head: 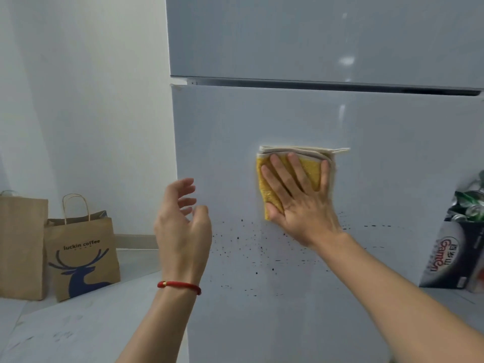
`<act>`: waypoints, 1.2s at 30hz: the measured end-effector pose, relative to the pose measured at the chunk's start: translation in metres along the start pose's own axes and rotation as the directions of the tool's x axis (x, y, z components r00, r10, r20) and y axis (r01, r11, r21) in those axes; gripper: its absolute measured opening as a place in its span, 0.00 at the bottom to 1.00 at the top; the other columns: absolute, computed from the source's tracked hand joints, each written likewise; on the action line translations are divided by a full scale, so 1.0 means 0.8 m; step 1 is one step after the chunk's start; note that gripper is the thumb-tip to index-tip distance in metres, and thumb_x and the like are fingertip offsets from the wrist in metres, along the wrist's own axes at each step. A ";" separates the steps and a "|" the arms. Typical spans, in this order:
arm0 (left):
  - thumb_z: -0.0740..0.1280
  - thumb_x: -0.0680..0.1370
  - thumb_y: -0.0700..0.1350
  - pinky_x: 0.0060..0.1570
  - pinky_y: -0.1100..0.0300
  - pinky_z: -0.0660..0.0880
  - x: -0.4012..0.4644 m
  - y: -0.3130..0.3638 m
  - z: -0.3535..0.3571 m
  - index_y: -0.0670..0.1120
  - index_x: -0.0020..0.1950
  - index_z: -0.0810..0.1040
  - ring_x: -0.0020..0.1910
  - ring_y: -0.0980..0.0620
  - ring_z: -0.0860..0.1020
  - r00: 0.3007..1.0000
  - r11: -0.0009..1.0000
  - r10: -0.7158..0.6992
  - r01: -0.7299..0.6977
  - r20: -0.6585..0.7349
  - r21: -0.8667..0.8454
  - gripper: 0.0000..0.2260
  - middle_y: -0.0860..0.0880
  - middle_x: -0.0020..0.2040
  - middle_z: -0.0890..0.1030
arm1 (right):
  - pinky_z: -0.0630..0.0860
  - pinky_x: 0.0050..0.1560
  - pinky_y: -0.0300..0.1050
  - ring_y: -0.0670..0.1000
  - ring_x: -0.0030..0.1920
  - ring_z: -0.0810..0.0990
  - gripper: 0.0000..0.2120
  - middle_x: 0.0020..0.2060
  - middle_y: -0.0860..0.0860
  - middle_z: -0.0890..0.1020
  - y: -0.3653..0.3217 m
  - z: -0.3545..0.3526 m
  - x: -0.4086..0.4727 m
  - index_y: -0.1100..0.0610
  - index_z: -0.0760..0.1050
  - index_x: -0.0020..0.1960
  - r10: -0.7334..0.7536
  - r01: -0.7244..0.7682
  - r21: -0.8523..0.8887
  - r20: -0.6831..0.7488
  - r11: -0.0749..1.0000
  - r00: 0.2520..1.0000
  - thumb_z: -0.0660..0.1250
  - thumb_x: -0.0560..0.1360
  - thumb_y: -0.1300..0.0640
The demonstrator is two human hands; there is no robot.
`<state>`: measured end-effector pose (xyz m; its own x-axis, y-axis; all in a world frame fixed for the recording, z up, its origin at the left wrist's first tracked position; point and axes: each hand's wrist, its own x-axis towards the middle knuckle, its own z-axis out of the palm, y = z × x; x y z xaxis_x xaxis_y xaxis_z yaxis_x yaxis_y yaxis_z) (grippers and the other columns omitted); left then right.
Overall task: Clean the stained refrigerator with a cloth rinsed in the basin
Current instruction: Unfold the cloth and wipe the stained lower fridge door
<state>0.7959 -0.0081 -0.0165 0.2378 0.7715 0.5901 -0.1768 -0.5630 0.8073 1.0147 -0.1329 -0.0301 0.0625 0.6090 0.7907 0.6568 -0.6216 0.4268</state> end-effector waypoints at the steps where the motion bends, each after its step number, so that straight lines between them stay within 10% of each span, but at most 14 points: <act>1: 0.63 0.77 0.33 0.51 0.62 0.78 -0.003 0.003 0.001 0.50 0.65 0.76 0.54 0.57 0.79 0.999 1.000 0.014 -0.014 0.038 -0.008 0.20 0.54 0.56 0.80 | 0.46 0.74 0.80 0.57 0.84 0.49 0.36 0.84 0.51 0.52 0.018 0.001 -0.013 0.50 0.51 0.85 0.048 -0.048 0.005 0.017 0.999 0.999 0.54 0.82 0.37; 9: 0.64 0.77 0.34 0.44 0.67 0.72 0.008 0.003 -0.001 0.50 0.62 0.75 0.52 0.59 0.78 0.998 0.999 -0.054 0.054 0.016 0.002 0.17 0.54 0.56 0.79 | 0.41 0.71 0.83 0.62 0.83 0.36 0.36 0.84 0.55 0.38 -0.005 -0.011 -0.002 0.54 0.35 0.84 0.709 -0.692 0.320 0.082 0.647 0.700 0.46 0.84 0.39; 18: 0.65 0.76 0.33 0.38 0.71 0.70 0.029 -0.001 -0.026 0.48 0.59 0.75 0.47 0.62 0.77 0.981 0.990 -0.117 0.103 -0.152 -0.097 0.14 0.54 0.54 0.79 | 0.31 0.75 0.73 0.57 0.84 0.38 0.40 0.85 0.49 0.43 -0.118 -0.044 0.153 0.52 0.44 0.85 0.113 -0.103 0.237 -0.030 0.966 0.993 0.56 0.77 0.49; 22: 0.66 0.76 0.34 0.41 0.68 0.70 0.032 -0.006 -0.029 0.48 0.58 0.76 0.46 0.63 0.77 0.969 0.984 -0.146 0.122 -0.201 -0.128 0.14 0.53 0.53 0.79 | 0.26 0.75 0.69 0.54 0.83 0.36 0.37 0.84 0.48 0.42 -0.169 -0.033 0.162 0.52 0.47 0.85 -0.340 0.335 0.062 0.118 0.940 0.933 0.55 0.79 0.47; 26: 0.66 0.76 0.33 0.41 0.64 0.71 0.030 -0.006 -0.033 0.48 0.57 0.76 0.46 0.57 0.77 0.967 0.978 -0.180 0.155 -0.180 -0.143 0.13 0.51 0.52 0.79 | 0.35 0.79 0.67 0.52 0.84 0.39 0.40 0.84 0.48 0.44 -0.144 -0.025 0.125 0.52 0.45 0.85 -0.423 0.423 0.021 0.101 0.906 0.900 0.57 0.77 0.49; 31: 0.65 0.77 0.33 0.40 0.63 0.71 0.039 -0.010 -0.045 0.48 0.57 0.75 0.46 0.57 0.77 0.966 0.970 -0.205 0.178 -0.161 -0.164 0.14 0.52 0.52 0.79 | 0.44 0.79 0.70 0.53 0.84 0.45 0.44 0.84 0.47 0.51 -0.055 -0.025 0.074 0.48 0.51 0.85 0.068 -0.061 0.153 -0.045 0.986 0.997 0.65 0.73 0.46; 36: 0.64 0.77 0.32 0.40 0.62 0.72 0.043 -0.011 -0.040 0.48 0.56 0.75 0.46 0.55 0.78 0.956 0.960 -0.226 0.186 -0.185 -0.211 0.13 0.51 0.51 0.79 | 0.40 0.77 0.75 0.56 0.84 0.40 0.42 0.85 0.48 0.45 -0.058 -0.051 0.127 0.50 0.46 0.85 0.445 -0.411 0.297 -0.053 0.862 0.894 0.59 0.75 0.45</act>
<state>0.7751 0.0333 -0.0035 0.0906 0.9199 0.3815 -0.3265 -0.3345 0.8840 0.9596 -0.0625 0.0482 0.3083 0.2421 0.9200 0.7635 -0.6399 -0.0875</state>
